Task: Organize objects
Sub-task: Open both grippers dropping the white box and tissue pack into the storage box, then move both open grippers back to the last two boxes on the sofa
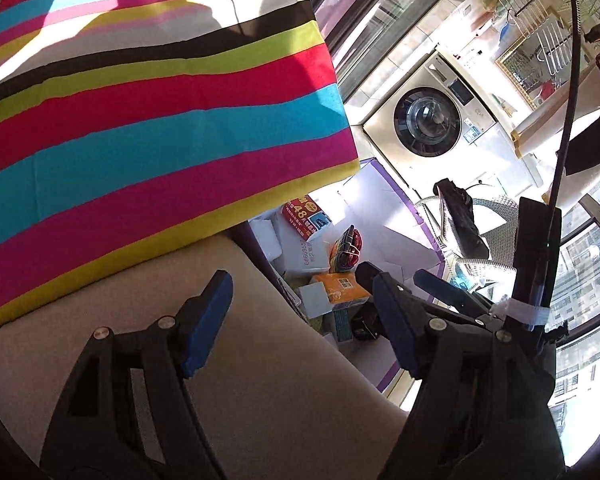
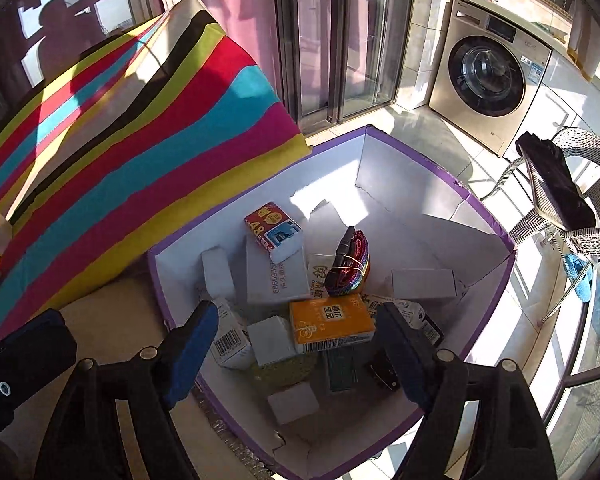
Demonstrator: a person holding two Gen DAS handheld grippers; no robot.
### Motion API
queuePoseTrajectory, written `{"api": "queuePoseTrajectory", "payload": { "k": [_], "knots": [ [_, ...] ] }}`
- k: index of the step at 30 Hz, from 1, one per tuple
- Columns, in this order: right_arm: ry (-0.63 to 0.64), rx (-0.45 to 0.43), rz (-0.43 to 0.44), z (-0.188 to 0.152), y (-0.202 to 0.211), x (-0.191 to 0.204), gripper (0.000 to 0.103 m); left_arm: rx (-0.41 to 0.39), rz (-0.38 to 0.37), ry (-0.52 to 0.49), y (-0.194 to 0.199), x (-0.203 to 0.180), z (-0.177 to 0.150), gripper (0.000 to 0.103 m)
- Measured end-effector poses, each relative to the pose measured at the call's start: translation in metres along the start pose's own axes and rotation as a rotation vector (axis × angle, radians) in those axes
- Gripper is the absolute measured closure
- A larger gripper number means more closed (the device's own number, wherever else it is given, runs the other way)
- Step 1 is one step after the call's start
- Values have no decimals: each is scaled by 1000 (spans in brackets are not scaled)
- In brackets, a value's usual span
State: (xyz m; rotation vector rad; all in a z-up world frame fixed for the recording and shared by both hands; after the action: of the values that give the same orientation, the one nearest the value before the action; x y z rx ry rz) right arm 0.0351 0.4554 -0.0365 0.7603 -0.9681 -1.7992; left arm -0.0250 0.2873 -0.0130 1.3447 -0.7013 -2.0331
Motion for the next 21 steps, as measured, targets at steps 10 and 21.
{"api": "queuePoseTrajectory", "payload": {
  "k": [10, 21],
  "knots": [
    [150, -52, 92, 22, 9, 82, 21, -187, 136, 146, 79, 105, 26, 27],
    [269, -93, 178, 39, 12, 150, 21, -317, 221, 198, 130, 192, 67, 32]
  ]
}}
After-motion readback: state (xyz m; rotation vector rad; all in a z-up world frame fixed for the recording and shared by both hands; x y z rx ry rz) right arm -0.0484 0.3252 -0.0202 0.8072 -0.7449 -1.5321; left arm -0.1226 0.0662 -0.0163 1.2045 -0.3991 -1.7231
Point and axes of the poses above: each gripper's, at about its wrist camera, not at the fingertips, and y roughly against the way its jaws point, x to its left, z to its top, the point moved 6 cm from there along -y, roughly the way its jaws point, and after that the axes turned 14 degrees about y, right-handed, at the moved point
